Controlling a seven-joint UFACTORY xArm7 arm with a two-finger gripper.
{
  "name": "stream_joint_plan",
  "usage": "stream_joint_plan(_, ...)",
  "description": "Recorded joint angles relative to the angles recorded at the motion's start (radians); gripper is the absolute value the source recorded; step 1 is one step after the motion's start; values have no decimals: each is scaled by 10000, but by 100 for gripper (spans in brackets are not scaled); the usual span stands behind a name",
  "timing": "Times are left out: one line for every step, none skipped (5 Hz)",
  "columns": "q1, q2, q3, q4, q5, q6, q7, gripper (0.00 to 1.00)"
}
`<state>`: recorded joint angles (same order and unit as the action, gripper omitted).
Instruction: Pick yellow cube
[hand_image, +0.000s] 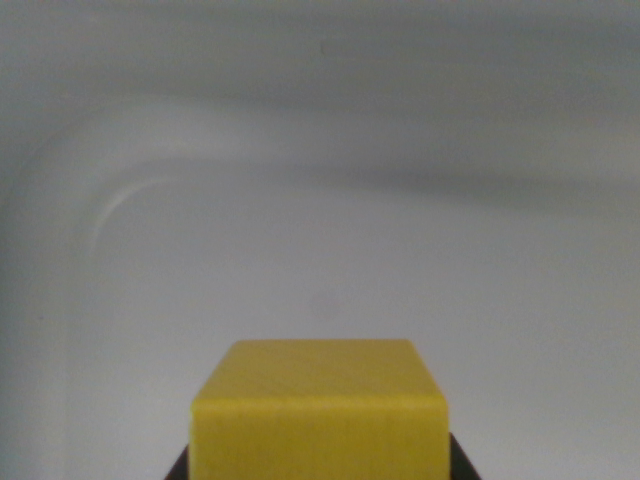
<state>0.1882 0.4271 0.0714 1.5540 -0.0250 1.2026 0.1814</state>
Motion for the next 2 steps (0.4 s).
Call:
stream_joint_plan(-2, -151, 8, 322, 13, 473, -6, 100)
stream_joint_plan(-2, -151, 8, 322, 13, 473, -6, 100)
